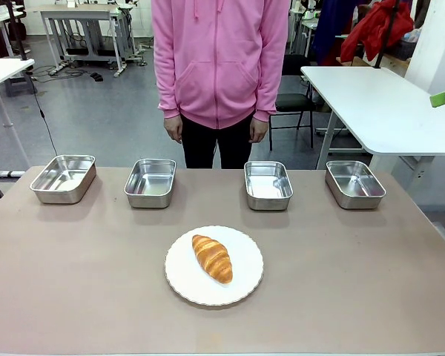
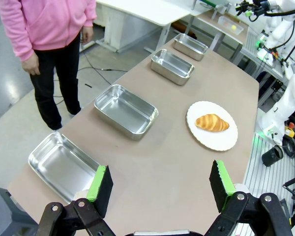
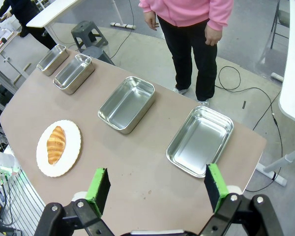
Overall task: Place the bread in the container.
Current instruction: Place the Butter Roll into the Airtight Container indicated by the human.
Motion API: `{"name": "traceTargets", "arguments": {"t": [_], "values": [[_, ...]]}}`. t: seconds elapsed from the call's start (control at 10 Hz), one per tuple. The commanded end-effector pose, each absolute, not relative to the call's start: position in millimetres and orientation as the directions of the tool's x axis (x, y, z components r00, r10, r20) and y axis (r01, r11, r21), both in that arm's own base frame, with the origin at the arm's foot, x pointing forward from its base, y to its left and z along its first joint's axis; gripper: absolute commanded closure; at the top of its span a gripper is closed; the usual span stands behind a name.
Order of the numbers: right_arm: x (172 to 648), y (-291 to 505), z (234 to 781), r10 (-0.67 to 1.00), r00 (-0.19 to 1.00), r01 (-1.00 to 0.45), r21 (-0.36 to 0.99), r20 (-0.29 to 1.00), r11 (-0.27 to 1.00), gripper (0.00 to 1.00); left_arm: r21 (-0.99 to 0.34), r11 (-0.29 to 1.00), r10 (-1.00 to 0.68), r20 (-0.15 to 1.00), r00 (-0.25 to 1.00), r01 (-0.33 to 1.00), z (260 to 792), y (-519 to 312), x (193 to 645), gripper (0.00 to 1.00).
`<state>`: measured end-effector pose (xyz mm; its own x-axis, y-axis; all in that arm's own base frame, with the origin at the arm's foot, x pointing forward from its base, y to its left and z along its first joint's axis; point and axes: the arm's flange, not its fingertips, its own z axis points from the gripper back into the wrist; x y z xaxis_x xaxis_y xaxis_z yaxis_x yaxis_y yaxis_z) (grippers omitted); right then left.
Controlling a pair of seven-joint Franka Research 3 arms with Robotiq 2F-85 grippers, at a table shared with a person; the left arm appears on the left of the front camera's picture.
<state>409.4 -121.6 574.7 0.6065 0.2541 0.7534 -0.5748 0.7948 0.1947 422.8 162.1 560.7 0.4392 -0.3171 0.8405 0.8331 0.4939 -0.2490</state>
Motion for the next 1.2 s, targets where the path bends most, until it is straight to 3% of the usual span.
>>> {"name": "traceTargets", "arguments": {"t": [0.0, 1.1], "values": [[410.8, -121.2, 575.5, 0.247, 0.591, -0.587, 0.199, 0.768, 0.785, 0.0, -0.244, 0.491, -0.32, 0.843, 0.433, 0.836, 560.5, 162.3, 422.6, 0.0], [410.8, -121.2, 575.5, 0.247, 0.591, -0.587, 0.199, 0.768, 0.785, 0.0, -0.244, 0.491, -0.32, 0.843, 0.433, 0.836, 560.5, 162.3, 422.6, 0.0]]}}
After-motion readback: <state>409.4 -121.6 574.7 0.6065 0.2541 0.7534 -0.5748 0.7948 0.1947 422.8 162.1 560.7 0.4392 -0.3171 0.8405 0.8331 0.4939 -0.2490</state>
